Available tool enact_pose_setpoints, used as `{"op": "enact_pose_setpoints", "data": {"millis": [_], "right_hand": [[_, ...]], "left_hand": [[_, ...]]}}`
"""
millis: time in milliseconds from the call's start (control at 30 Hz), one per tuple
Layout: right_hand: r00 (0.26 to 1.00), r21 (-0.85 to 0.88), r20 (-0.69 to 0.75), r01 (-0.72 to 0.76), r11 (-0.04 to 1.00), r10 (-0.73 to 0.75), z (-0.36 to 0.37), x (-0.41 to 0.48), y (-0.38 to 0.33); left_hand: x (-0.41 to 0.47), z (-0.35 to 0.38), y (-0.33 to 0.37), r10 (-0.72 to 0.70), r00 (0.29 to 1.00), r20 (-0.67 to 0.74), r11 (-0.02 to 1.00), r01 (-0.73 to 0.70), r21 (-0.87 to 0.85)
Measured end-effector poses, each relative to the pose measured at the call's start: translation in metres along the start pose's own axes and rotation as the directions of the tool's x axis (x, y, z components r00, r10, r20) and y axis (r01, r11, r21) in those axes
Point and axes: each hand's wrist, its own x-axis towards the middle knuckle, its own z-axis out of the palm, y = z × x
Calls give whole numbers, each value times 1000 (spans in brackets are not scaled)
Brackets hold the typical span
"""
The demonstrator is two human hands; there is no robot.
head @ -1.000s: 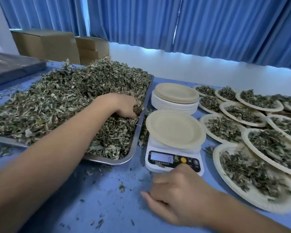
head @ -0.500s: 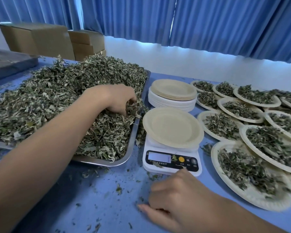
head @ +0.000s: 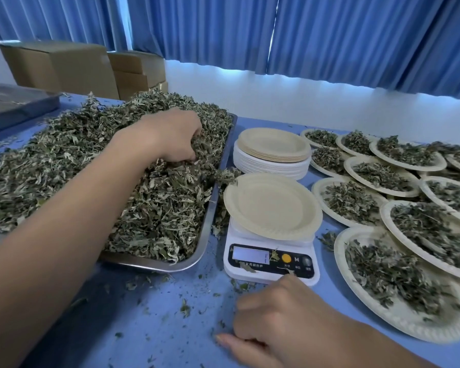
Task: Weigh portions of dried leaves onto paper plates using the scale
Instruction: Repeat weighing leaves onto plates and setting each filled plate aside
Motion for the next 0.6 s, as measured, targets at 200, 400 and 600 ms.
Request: {"op": "enact_pose_setpoints", "data": {"millis": [200,400,600], "right_hand": [[1000,31,6,-2,1000,1,1,0,1],[1000,20,5,2,1000,-2,1,0,2],[1000,30,-3,3,1000,-3,3,-1,3]], "left_hand": [[2,-5,5,-65,970,-234,981,20,-191],[-9,1,43,87,976,-201,792,-190,-581],[-8,12,50,175,984,-32,781,-158,-604]]}}
